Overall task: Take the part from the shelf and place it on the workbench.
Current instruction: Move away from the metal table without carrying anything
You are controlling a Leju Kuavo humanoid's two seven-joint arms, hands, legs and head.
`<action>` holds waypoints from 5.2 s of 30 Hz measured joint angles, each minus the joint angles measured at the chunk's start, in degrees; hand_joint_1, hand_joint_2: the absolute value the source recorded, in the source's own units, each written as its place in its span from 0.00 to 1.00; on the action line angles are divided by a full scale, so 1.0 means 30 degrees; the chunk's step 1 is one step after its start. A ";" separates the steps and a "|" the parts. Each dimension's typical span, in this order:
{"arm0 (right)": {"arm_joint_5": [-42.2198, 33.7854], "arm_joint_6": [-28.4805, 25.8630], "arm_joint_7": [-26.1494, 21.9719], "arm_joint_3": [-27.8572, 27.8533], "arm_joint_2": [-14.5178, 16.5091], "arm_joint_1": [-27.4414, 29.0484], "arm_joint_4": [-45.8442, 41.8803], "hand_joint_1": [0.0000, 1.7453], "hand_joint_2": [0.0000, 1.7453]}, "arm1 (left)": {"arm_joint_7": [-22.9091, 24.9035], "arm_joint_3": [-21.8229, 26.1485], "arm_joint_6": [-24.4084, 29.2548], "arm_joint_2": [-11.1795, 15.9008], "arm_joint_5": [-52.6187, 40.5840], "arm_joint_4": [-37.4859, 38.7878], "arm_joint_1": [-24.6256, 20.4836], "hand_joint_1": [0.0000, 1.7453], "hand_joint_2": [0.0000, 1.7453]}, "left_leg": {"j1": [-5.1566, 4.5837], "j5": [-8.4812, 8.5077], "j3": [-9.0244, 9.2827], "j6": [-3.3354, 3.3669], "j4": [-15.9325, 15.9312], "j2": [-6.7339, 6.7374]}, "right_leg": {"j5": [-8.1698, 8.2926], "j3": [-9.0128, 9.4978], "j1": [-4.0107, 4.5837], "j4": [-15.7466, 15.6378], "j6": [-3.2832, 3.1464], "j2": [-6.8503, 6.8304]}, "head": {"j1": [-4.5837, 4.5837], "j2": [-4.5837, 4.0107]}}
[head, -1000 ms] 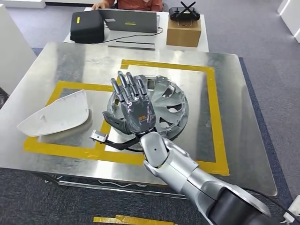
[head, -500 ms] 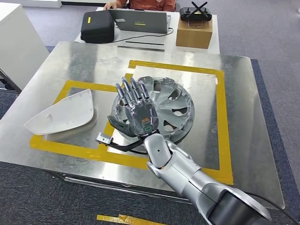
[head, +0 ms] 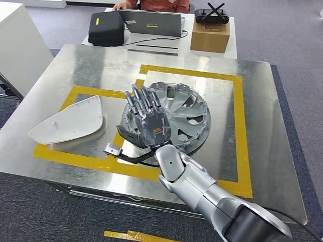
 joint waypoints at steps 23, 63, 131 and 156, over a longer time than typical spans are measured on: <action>0.0000 0.0000 0.0087 -0.0091 0.0000 0.0015 0.0129 0.00 0.00 | -0.0337 0.0000 0.0064 0.0007 -0.0373 0.0000 0.0007 0.00 0.00 | -0.0130 -0.0116 -0.0050 0.0190 0.0172 -0.0001 | 0.0026 0.0021 -0.0131 -0.0047 0.0150 -0.0005 | -0.0009 0.0000; 0.0000 0.0000 -0.0949 -0.1525 0.0437 0.0137 0.1393 0.00 0.00 | 0.0047 0.0000 0.0117 -0.0115 -0.0481 0.0000 -0.0075 0.00 0.00 | -0.0024 -0.0020 0.0778 0.0598 -0.0634 0.0470 | -0.2273 -0.2492 -0.0017 0.4727 0.0370 -0.0178 | 0.0233 0.0000; -0.0417 -0.0020 -0.2453 -0.9837 -0.1497 0.3408 0.2186 0.00 0.00 | 0.0106 0.0787 0.0350 -0.0298 -0.0845 0.0000 -0.0091 0.00 0.00 | 0.0011 0.1335 -0.1045 0.0230 -0.0028 0.0554 | -0.1223 0.2297 0.0184 -0.0239 -0.0101 -0.0167 | 0.0350 0.0000; -1.0808 0.5318 -0.6212 -2.2667 -0.3082 0.9225 0.9294 0.00 0.00 | 0.0004 0.1107 0.0479 -0.0485 -0.1122 0.0000 0.0071 0.00 0.00 | 0.0121 -0.0328 0.0955 0.0654 -0.0405 0.0449 | -0.1770 -0.2437 -0.0049 0.5521 0.0700 -0.0214 | 0.0413 0.0000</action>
